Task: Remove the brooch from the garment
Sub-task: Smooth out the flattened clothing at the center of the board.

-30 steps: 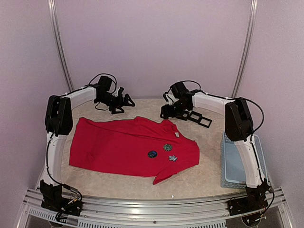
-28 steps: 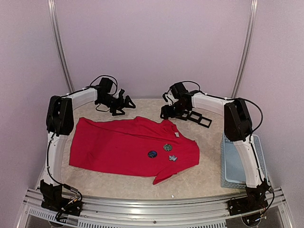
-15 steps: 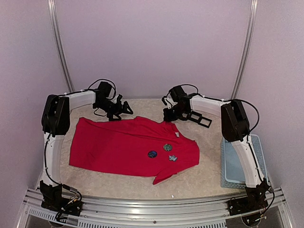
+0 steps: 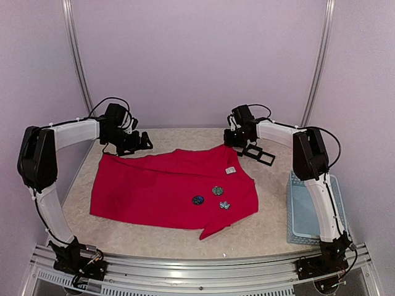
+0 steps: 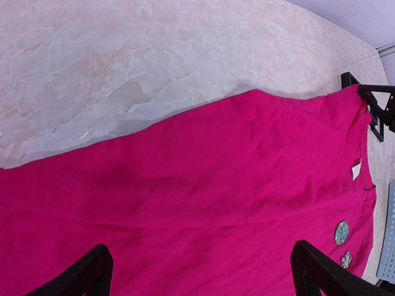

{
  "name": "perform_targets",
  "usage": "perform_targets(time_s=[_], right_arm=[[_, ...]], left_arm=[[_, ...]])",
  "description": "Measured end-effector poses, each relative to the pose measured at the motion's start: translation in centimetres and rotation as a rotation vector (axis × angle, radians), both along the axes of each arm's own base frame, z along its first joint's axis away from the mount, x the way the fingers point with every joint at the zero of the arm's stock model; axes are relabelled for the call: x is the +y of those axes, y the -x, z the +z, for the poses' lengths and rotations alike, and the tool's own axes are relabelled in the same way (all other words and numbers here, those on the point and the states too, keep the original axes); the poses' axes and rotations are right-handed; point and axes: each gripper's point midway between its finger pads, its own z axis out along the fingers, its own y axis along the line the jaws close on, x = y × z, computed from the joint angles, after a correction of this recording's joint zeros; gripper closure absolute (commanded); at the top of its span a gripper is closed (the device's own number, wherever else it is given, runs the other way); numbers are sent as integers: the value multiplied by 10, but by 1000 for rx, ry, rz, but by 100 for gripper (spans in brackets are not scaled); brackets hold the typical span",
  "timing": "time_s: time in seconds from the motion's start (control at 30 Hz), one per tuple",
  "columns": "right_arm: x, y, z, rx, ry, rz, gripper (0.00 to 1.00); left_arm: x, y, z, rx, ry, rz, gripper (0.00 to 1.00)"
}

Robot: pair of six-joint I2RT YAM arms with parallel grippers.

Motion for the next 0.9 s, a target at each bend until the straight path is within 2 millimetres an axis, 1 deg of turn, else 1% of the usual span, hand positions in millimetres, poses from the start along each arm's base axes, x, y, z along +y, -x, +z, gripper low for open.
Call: perform_targets(time_s=[0.07, 0.2, 0.3, 0.33, 0.37, 0.47, 0.57, 0.6, 0.67, 0.73, 0.8, 0.9], right_arm=[[-3, -6, 7, -16, -18, -18, 100], [1, -17, 27, -69, -50, -28, 100], [2, -21, 33, -90, -60, -35, 100], [2, -22, 34, -92, -61, -37, 96], [2, -22, 35, -94, -63, -39, 85], [2, -23, 37, -98, -66, -39, 60], [2, -24, 39, -111, -57, -30, 41], [1, -24, 40, -114, -54, -27, 36], [0, -23, 42, -121, -39, -17, 30], [-4, -18, 46, -120, -24, -12, 27], [-10, -4, 54, -112, 1, -3, 27], [-21, 21, 74, -114, 22, -7, 26]], left_arm=[[11, 9, -5, 17, -11, 26, 1], [32, 26, -20, 65, -27, 83, 1], [46, 35, -28, 97, -26, 130, 1], [50, 37, -30, 106, -25, 144, 1], [54, 39, -31, 110, -23, 156, 1], [65, 44, -31, 119, -15, 193, 1], [74, 51, -29, 124, -5, 226, 1], [77, 53, -28, 127, -2, 236, 1], [83, 58, -27, 132, 4, 260, 1], [91, 66, -27, 141, 8, 288, 1], [101, 75, -30, 154, 11, 326, 1], [119, 92, -34, 178, 10, 398, 1]])
